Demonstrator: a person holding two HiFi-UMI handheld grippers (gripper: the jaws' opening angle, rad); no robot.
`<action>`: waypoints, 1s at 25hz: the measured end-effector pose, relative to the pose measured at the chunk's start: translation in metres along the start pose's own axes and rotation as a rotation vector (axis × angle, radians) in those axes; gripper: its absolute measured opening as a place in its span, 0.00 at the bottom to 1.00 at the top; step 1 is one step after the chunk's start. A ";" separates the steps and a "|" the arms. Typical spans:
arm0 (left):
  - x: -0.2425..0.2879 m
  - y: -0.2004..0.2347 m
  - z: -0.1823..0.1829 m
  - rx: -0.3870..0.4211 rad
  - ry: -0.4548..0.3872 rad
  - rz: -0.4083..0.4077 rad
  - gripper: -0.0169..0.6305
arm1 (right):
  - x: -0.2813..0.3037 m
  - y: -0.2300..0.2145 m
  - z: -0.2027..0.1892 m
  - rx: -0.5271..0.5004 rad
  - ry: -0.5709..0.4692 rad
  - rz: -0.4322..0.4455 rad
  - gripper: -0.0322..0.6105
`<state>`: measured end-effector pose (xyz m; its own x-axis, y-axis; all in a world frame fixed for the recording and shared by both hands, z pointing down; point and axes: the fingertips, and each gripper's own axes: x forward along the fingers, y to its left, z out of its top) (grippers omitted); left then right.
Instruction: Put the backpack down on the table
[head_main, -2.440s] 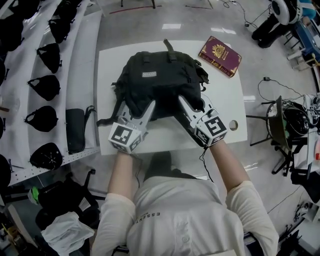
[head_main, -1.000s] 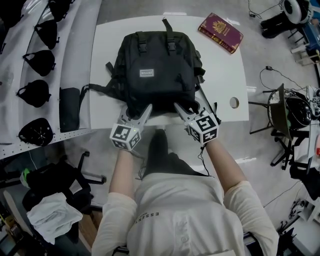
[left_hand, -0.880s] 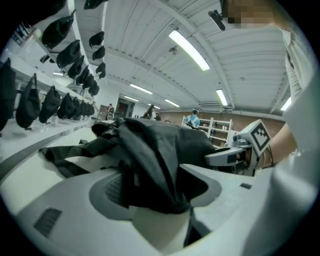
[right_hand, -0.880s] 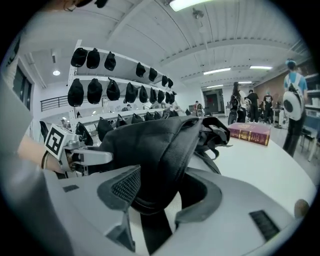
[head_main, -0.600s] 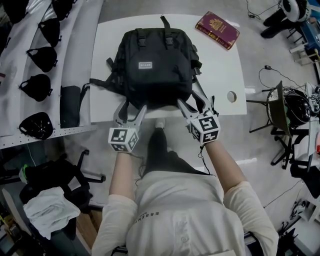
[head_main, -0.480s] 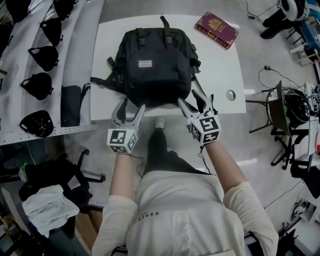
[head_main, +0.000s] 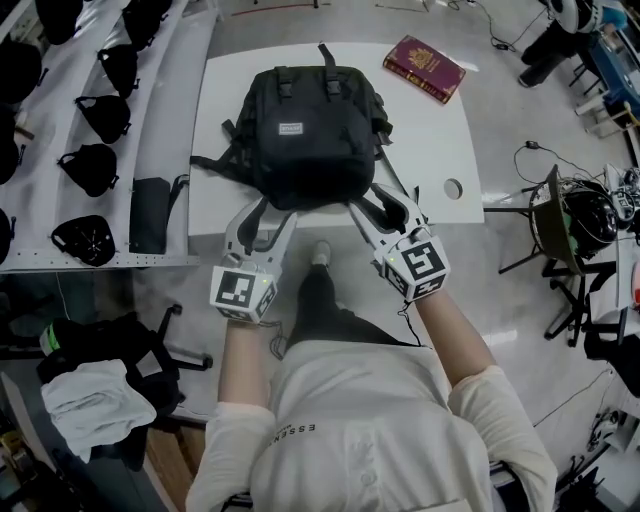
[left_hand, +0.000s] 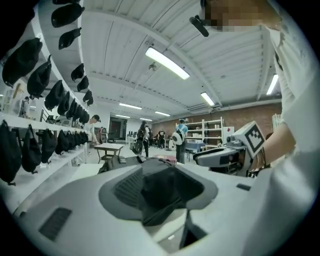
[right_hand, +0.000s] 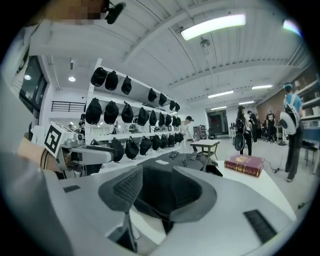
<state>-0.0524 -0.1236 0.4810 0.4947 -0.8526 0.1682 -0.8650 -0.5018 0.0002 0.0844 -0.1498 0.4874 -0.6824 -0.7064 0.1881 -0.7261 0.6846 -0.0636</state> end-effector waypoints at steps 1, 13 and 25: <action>-0.002 -0.003 0.008 0.013 -0.002 0.000 0.30 | -0.003 0.002 0.009 -0.010 -0.018 0.003 0.32; -0.019 -0.011 0.071 0.100 -0.036 0.004 0.03 | -0.024 0.013 0.080 -0.048 -0.181 0.039 0.07; -0.022 -0.011 0.090 0.097 -0.075 0.002 0.03 | -0.026 0.021 0.098 -0.119 -0.158 0.014 0.07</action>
<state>-0.0461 -0.1128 0.3882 0.5009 -0.8605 0.0936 -0.8557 -0.5085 -0.0962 0.0788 -0.1347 0.3851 -0.7036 -0.7099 0.0315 -0.7080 0.7042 0.0533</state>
